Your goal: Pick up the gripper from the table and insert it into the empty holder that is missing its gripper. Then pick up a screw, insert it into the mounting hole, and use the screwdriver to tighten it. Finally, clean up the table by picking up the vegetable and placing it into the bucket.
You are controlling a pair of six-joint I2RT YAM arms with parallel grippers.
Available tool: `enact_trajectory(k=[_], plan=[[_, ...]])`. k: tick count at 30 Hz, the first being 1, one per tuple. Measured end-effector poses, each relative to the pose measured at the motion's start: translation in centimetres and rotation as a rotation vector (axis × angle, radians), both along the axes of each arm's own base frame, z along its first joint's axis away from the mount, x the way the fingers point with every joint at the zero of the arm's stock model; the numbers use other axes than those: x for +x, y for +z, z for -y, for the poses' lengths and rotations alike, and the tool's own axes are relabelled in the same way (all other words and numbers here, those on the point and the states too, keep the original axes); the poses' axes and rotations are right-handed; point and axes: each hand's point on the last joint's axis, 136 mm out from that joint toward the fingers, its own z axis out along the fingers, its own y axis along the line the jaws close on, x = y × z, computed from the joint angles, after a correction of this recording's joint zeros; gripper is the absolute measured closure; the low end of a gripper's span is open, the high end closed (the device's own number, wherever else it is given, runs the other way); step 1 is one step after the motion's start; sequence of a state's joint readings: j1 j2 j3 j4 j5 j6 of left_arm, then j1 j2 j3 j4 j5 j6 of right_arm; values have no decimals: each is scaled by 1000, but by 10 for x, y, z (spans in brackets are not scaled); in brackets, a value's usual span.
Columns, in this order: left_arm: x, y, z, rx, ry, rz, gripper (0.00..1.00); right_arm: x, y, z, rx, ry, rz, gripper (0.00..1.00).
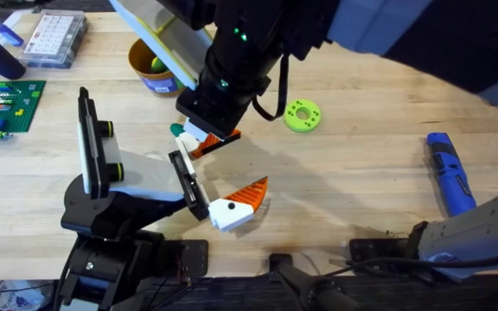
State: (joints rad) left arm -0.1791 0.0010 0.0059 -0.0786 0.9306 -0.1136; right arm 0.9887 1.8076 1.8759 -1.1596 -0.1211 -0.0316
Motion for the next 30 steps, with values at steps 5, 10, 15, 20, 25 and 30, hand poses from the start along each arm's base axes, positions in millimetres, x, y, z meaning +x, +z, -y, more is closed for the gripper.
enact_trajectory(k=[5,10,15,20,25,30], plan=[[0,0,0,0,0,-1,11,0,0,1,-5,-1,-3,992],[0,0,0,0,0,0,11,5,9,0,16,-5,15,992],[0,0,0,0,0,0,11,10,29,5,58,-18,46,992],[0,0,0,0,0,-1,11,4,40,15,59,-16,51,992],[0,0,0,0,0,0,11,2,38,18,43,-14,41,992],[0,0,0,0,0,0,11,1,37,19,37,-6,40,992]])
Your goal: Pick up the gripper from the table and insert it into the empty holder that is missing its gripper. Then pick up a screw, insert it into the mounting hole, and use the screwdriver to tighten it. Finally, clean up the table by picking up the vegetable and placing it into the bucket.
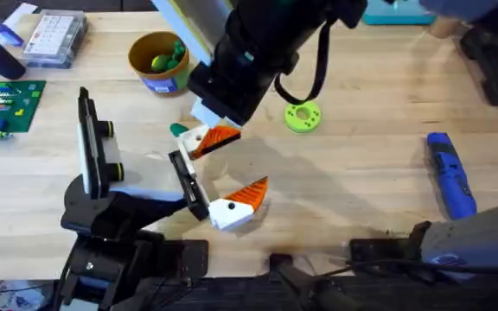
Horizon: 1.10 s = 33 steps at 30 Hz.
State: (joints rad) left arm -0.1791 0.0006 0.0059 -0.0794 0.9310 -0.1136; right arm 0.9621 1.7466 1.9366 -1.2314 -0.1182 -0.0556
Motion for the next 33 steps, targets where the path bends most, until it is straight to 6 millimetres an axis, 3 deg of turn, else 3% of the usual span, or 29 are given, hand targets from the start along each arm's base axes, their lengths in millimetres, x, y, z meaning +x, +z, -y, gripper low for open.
enact_trajectory(k=[8,19,33], plan=[[0,0,0,0,0,0,11,-14,-17,-13,-45,87,-9,992],[0,0,0,0,0,0,11,-20,-17,-16,-46,114,-6,992],[0,0,0,0,0,0,11,-24,5,-9,2,114,28,992]])
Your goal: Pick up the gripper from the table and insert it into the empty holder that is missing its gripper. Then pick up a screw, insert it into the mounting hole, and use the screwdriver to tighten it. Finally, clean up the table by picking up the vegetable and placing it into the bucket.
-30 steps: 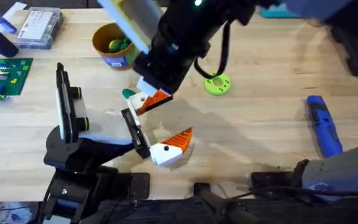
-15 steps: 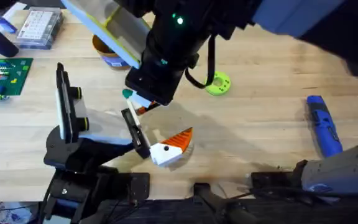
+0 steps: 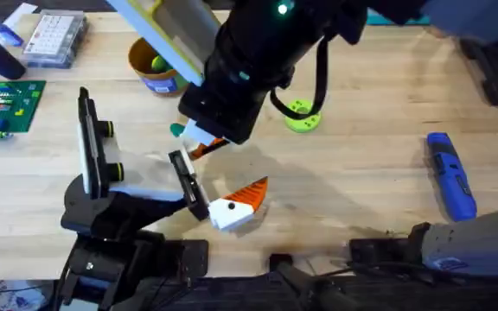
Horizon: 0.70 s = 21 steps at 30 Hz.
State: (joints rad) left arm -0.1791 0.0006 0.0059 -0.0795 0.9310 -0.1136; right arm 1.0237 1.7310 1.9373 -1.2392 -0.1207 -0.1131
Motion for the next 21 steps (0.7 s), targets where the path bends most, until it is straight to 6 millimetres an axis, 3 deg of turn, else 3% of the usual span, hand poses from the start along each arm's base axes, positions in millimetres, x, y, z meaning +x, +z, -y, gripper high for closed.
enact_trajectory(k=[12,21], plan=[[0,0,0,0,0,0,11,4,-21,-7,-47,7,-25,992],[0,0,0,0,0,0,11,5,-22,-7,-50,23,-17,992]])
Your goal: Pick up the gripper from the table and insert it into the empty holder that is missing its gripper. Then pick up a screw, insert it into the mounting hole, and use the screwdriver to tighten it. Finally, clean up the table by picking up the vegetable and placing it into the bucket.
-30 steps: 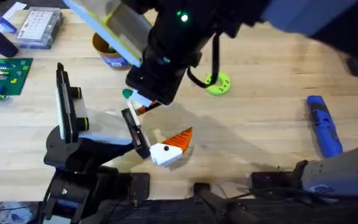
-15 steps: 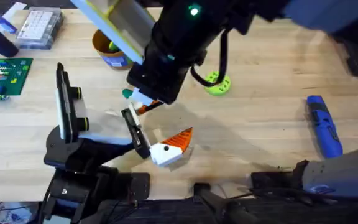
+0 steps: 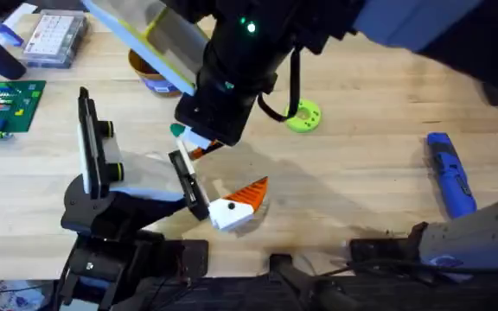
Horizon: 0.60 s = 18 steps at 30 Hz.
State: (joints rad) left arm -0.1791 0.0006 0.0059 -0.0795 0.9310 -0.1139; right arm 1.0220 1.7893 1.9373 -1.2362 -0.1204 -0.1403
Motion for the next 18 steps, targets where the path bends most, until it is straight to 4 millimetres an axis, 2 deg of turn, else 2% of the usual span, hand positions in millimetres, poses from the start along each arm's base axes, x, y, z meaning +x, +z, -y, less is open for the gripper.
enact_trajectory(k=[4,12,18], plan=[[0,0,0,0,0,0,11,1,-2,0,-5,1,-2,992],[0,0,0,0,0,0,11,9,-23,-2,-65,-11,-1,992],[0,0,0,0,0,0,11,12,-25,-2,-75,-16,6,992]])
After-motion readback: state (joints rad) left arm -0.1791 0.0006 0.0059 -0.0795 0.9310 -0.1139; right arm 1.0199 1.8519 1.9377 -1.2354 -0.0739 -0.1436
